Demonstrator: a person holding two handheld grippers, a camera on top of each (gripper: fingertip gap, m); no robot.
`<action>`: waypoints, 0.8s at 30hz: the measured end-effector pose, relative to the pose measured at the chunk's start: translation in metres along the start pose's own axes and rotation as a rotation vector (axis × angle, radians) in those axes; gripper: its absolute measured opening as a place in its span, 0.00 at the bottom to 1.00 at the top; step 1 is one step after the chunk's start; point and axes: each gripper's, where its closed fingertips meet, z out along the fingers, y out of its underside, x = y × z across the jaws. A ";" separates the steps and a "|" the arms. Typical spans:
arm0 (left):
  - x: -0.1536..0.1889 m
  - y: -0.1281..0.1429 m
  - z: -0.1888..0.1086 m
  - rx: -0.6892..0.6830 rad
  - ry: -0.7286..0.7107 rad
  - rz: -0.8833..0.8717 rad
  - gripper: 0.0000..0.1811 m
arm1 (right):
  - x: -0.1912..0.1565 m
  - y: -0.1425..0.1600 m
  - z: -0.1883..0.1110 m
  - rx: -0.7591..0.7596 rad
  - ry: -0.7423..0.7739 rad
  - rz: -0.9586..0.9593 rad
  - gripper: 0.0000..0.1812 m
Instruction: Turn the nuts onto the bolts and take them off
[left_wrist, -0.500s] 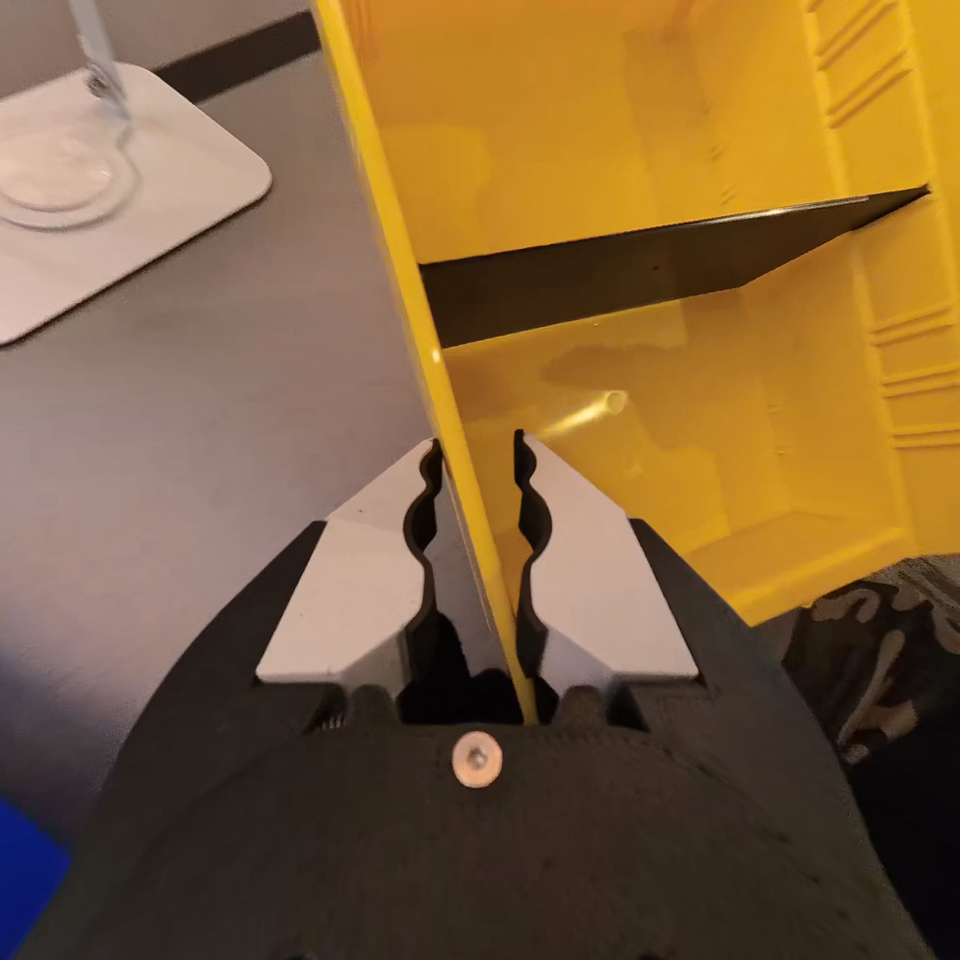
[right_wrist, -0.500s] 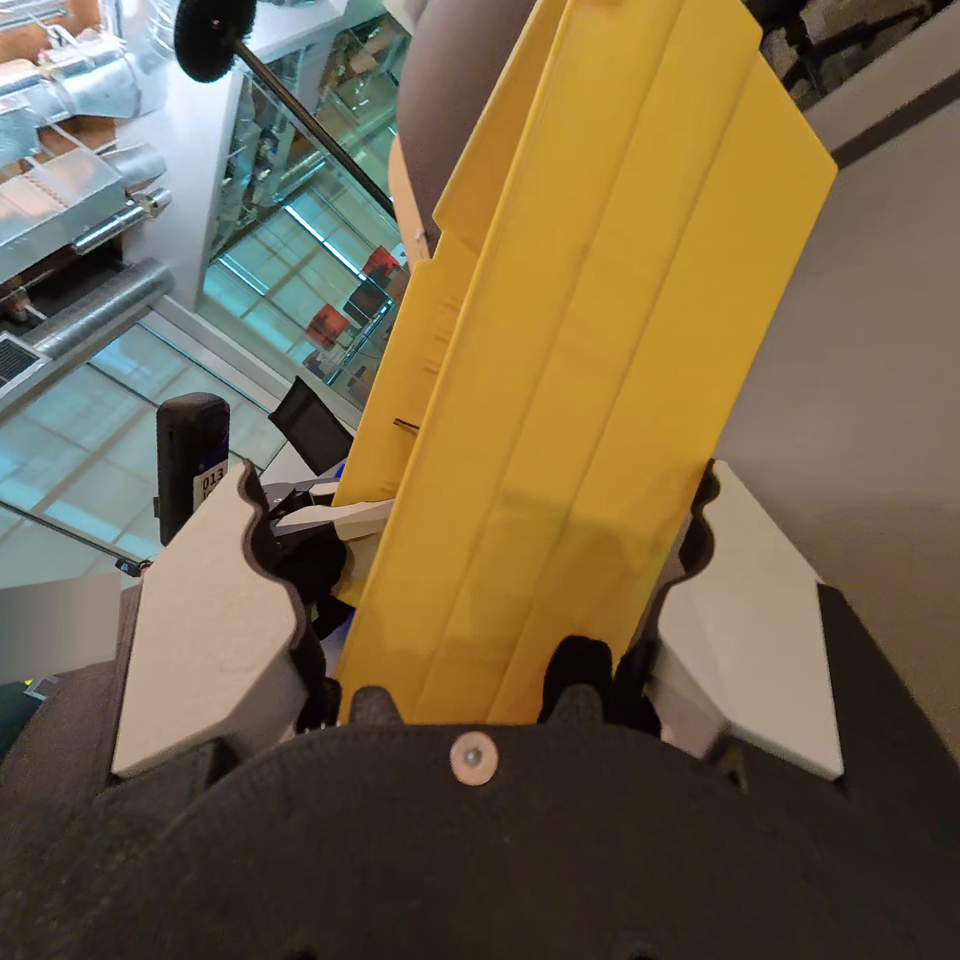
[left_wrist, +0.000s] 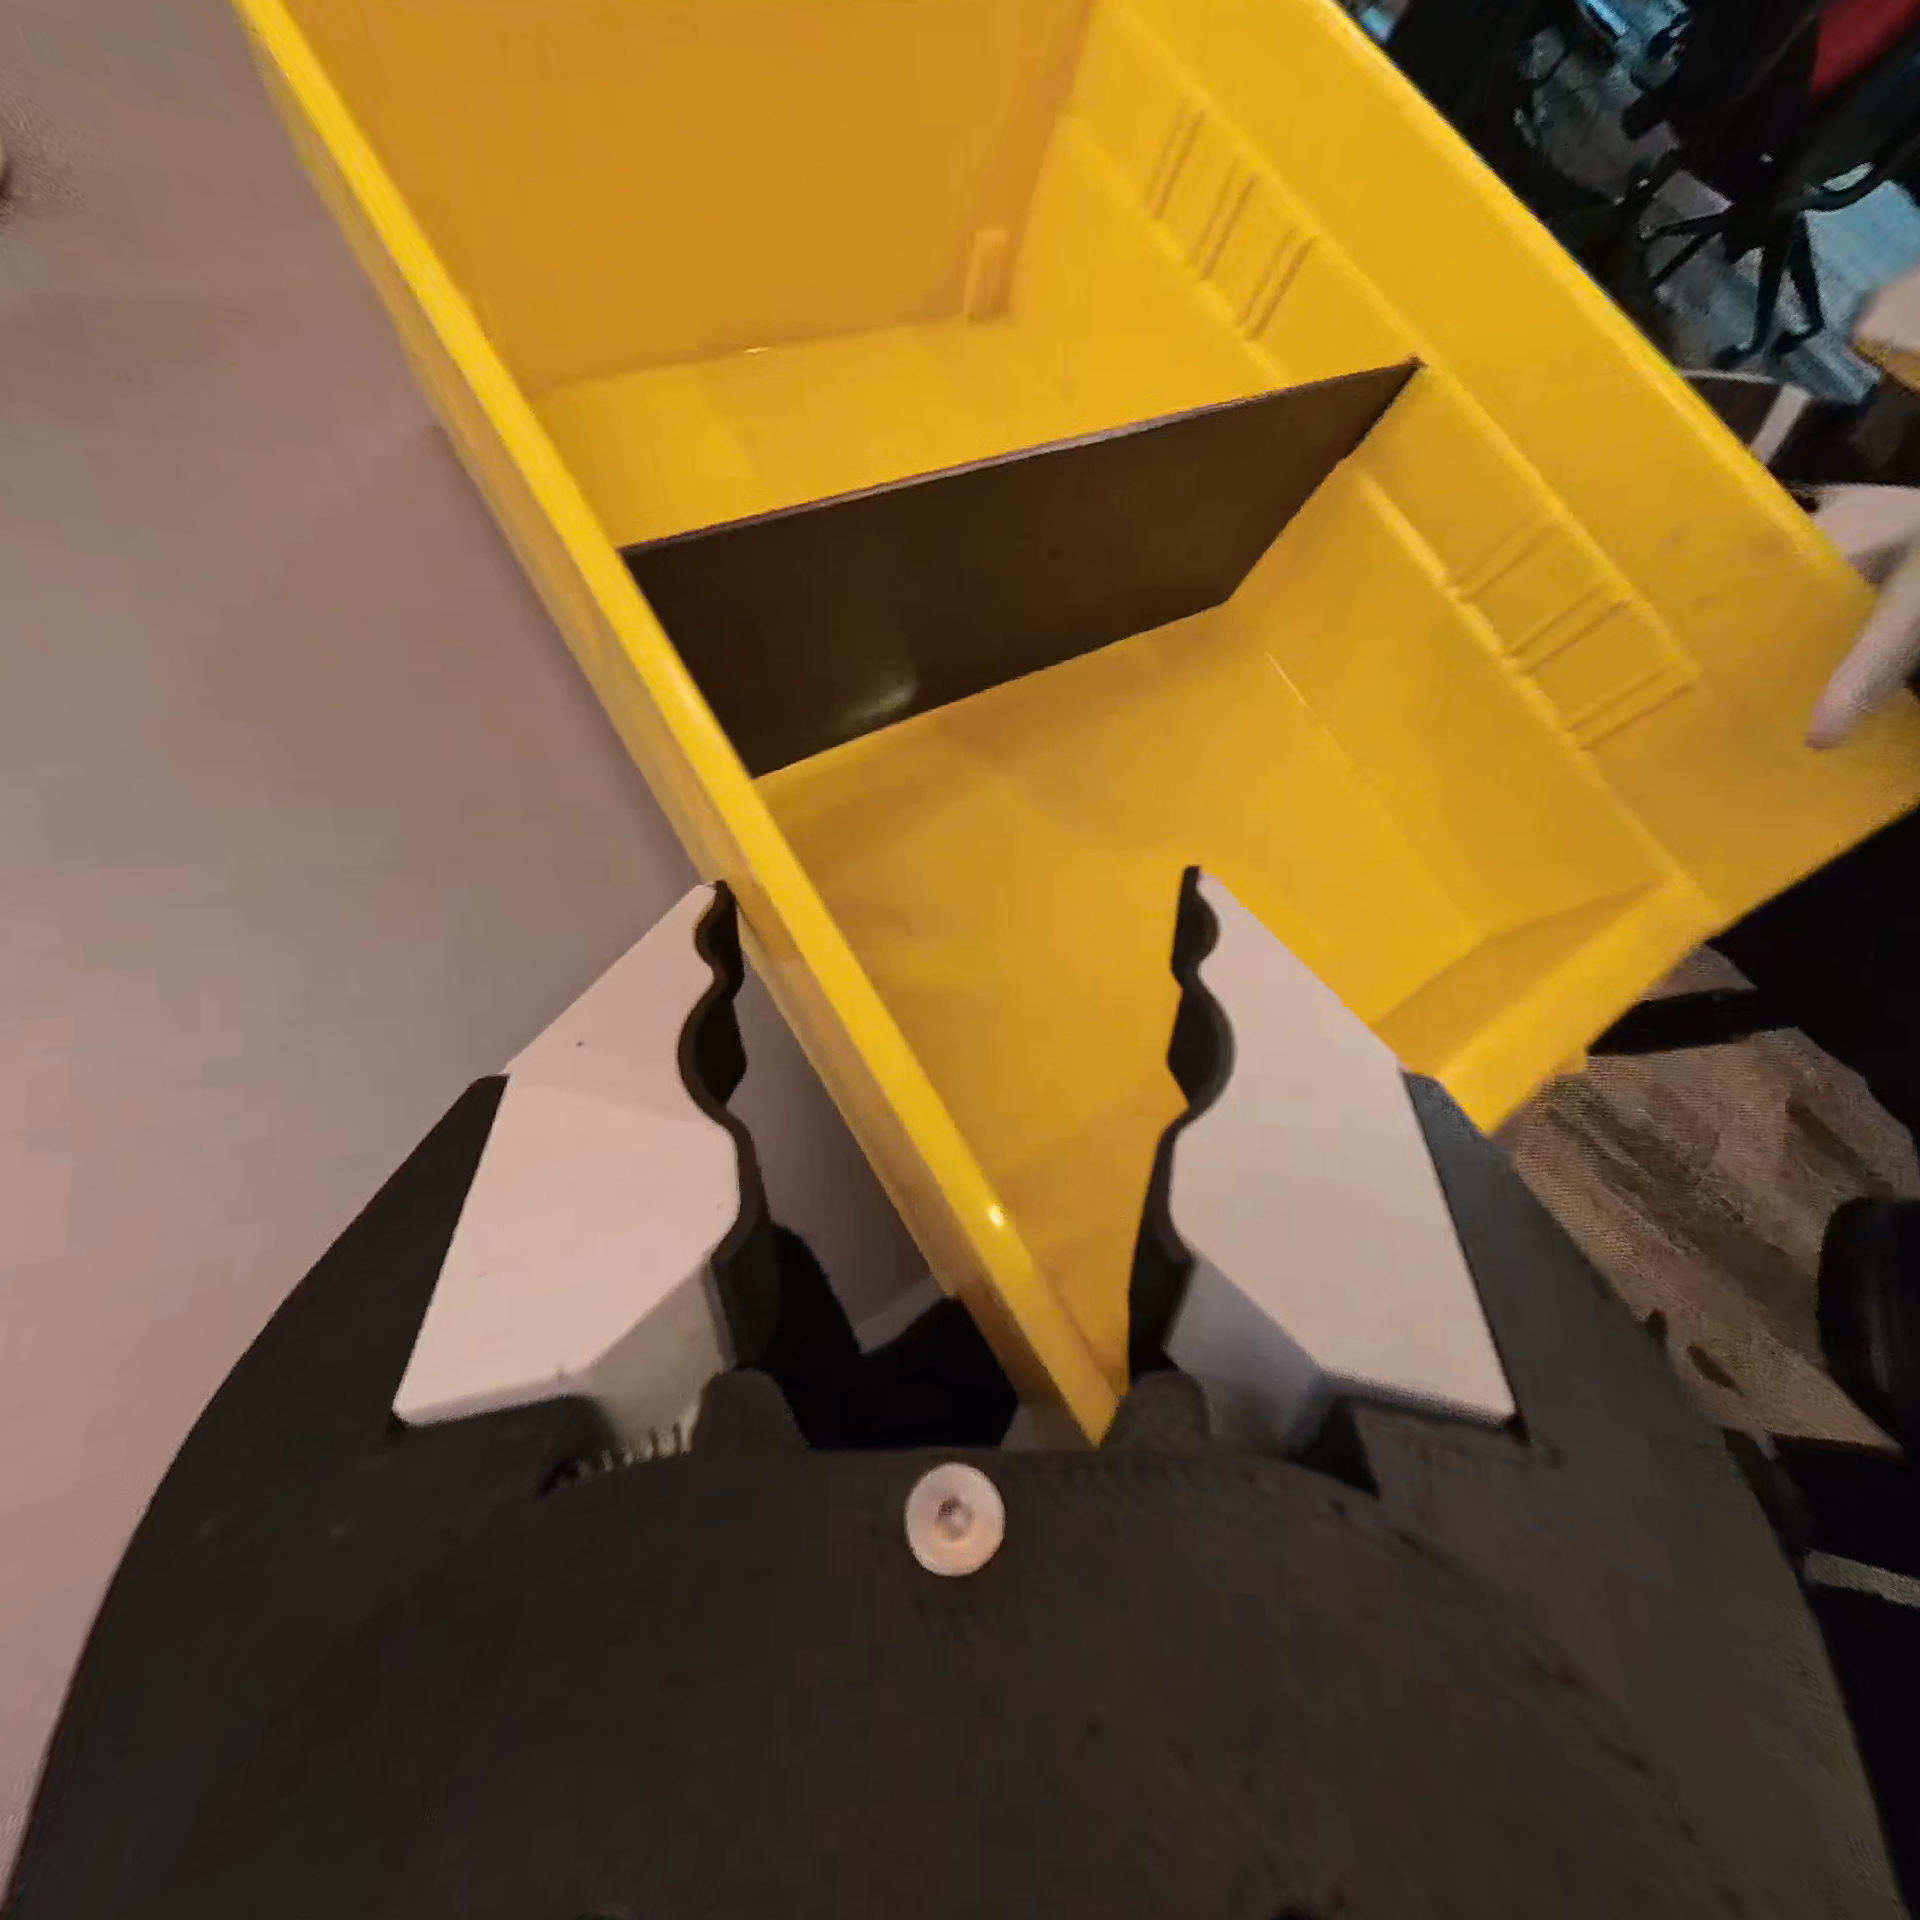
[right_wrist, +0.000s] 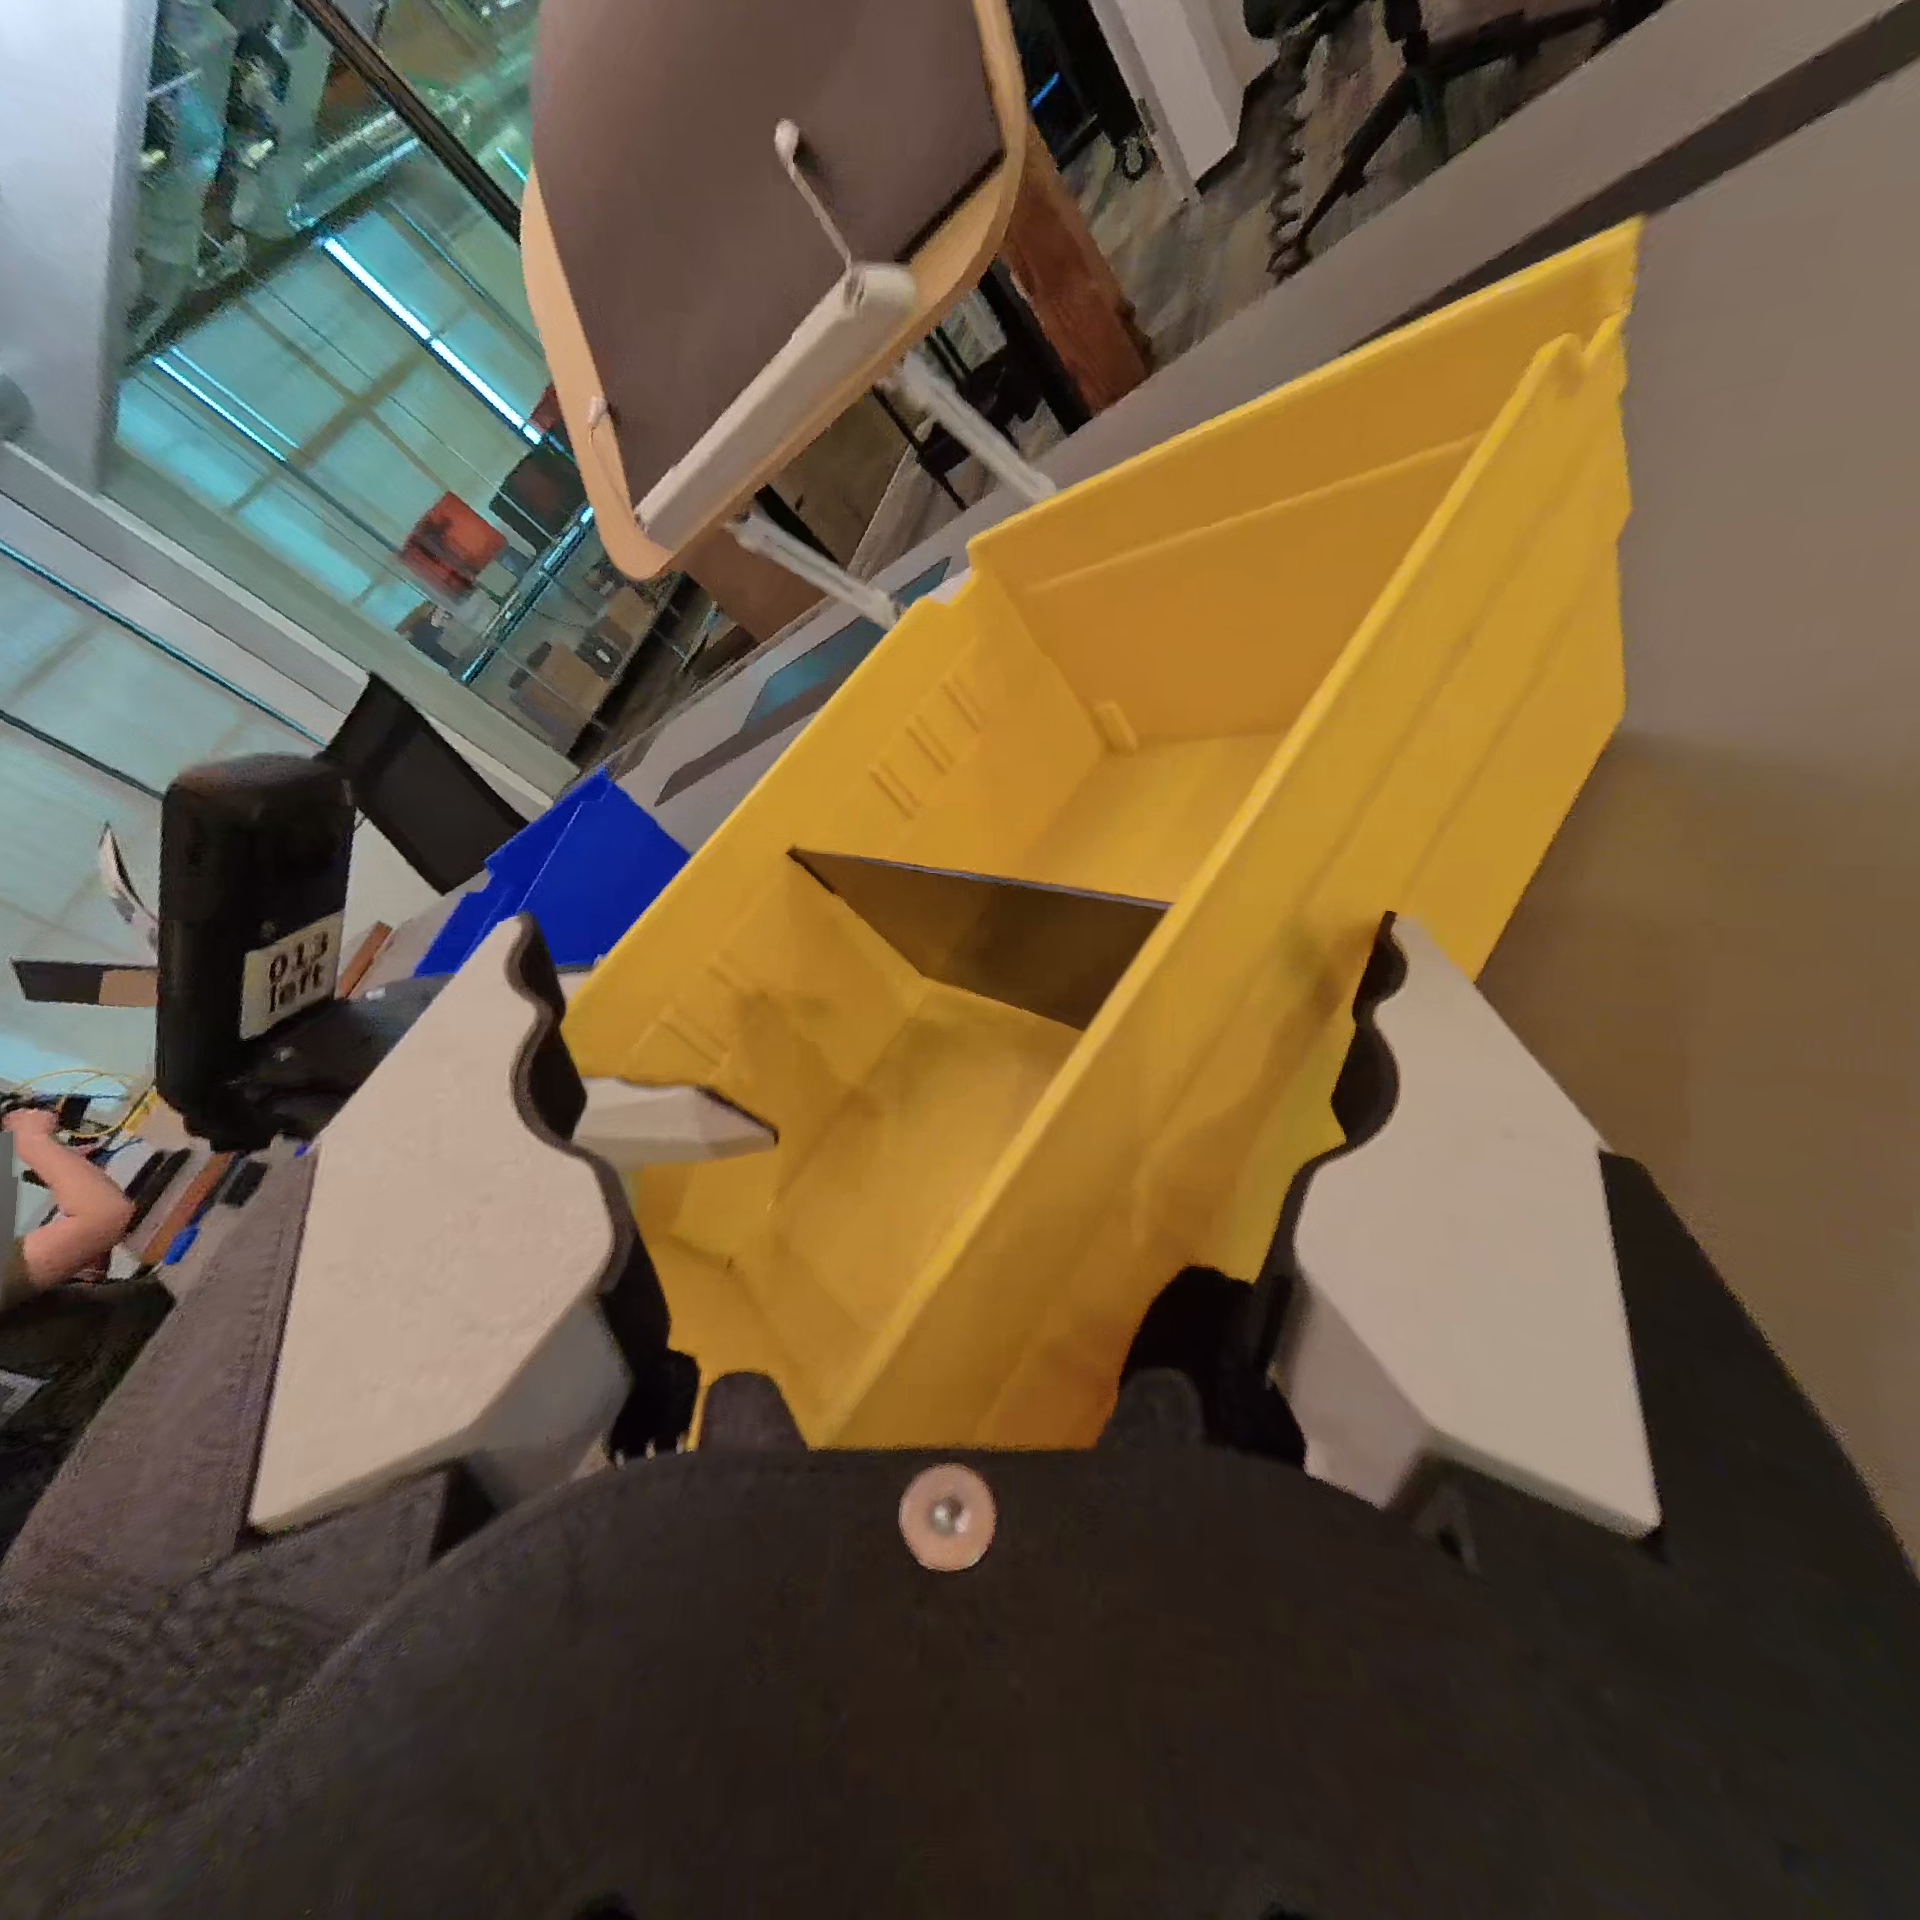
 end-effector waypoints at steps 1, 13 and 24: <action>0.006 -0.002 0.005 0.008 0.014 -0.003 0.48 | 0.006 -0.008 -0.002 0.007 0.006 -0.012 0.78; 0.063 -0.042 0.064 0.141 0.227 -0.204 0.73 | 0.106 -0.046 0.000 -0.167 0.038 -0.088 0.60; 0.086 -0.068 0.100 0.222 0.338 -0.318 0.78 | 0.168 -0.094 -0.005 -0.119 0.003 -0.099 0.54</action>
